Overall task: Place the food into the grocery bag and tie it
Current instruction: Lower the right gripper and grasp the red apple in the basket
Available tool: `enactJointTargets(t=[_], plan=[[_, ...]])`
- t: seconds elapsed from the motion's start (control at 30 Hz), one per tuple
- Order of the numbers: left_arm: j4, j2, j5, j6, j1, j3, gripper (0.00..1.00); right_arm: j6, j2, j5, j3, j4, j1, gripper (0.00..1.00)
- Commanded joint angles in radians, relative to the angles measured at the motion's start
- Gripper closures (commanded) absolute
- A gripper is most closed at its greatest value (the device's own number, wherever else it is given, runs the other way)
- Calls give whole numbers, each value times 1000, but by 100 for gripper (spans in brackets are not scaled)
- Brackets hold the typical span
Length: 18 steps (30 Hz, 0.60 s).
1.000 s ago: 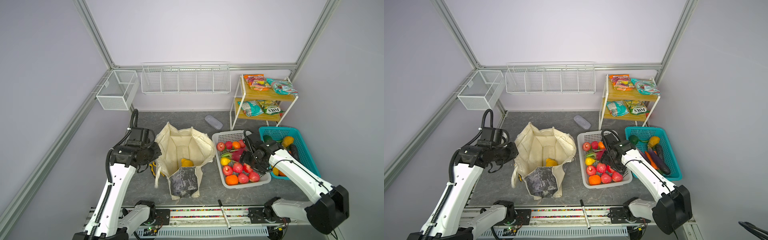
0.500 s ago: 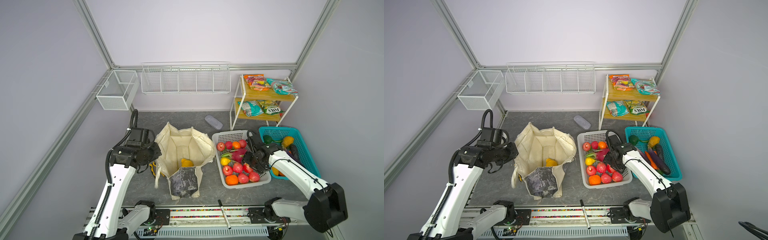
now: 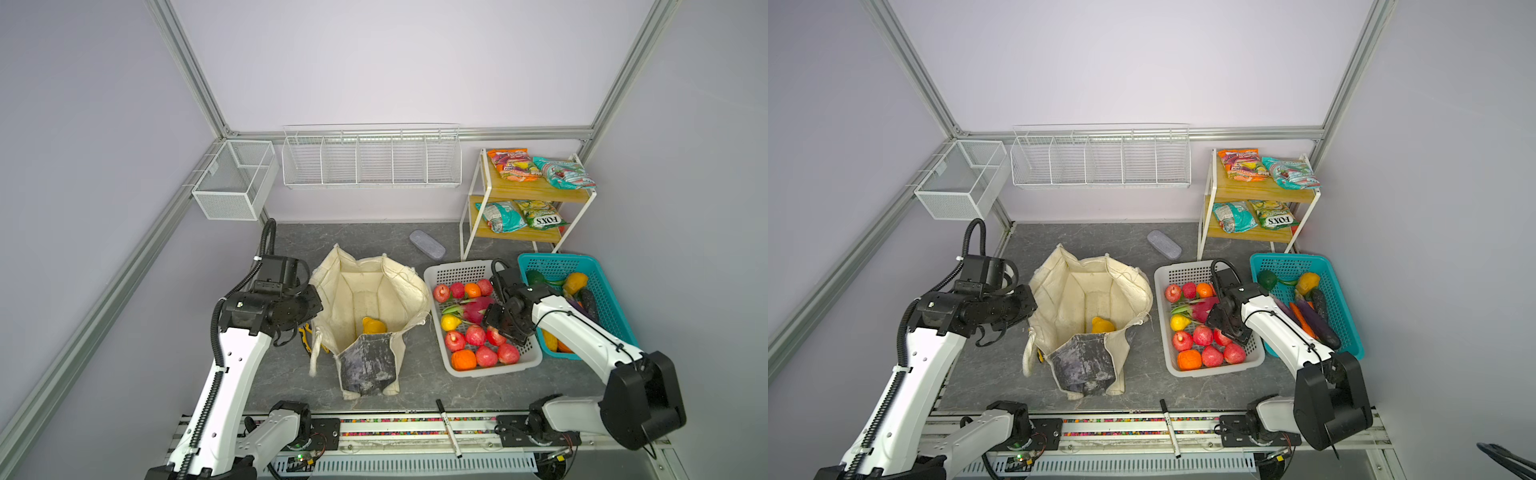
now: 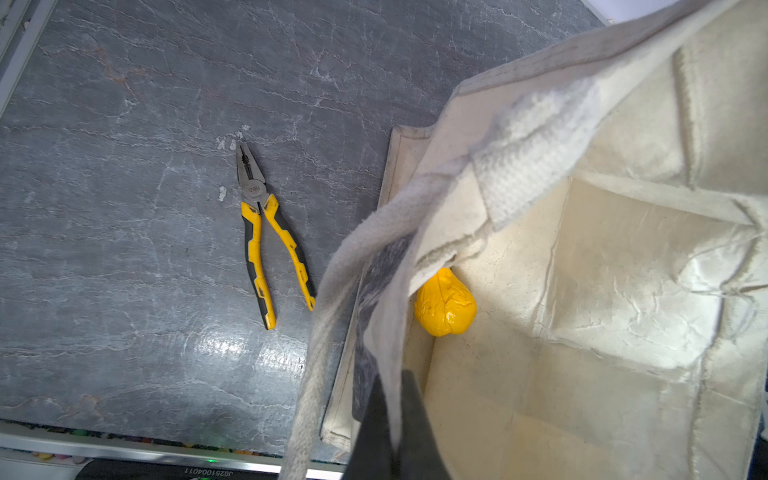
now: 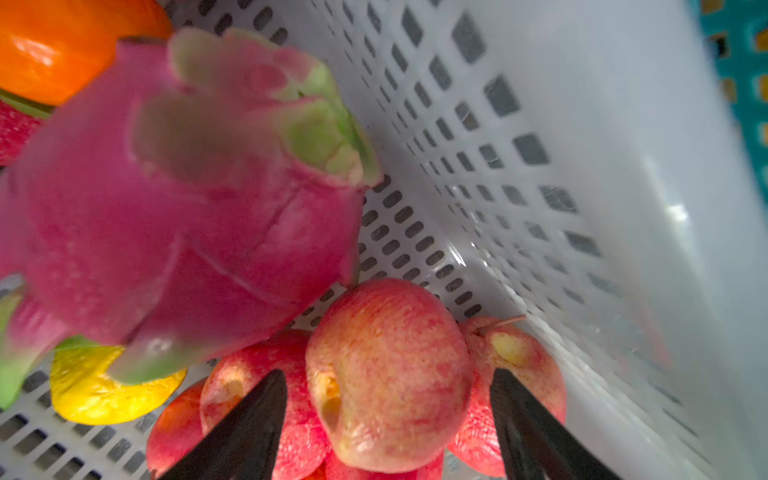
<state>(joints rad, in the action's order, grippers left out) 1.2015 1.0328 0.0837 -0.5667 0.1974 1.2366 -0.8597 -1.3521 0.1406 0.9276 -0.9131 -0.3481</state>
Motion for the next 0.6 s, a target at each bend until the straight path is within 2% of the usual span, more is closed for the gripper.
enactJointTargets(t=[0.0,0.57], plan=[[1,-8,5,-3,4,-5,100,22,-15,0,-25,6,5,21],[7,-18,1,-2,4,-13,100,56,-30,7,-75,45,6,29]])
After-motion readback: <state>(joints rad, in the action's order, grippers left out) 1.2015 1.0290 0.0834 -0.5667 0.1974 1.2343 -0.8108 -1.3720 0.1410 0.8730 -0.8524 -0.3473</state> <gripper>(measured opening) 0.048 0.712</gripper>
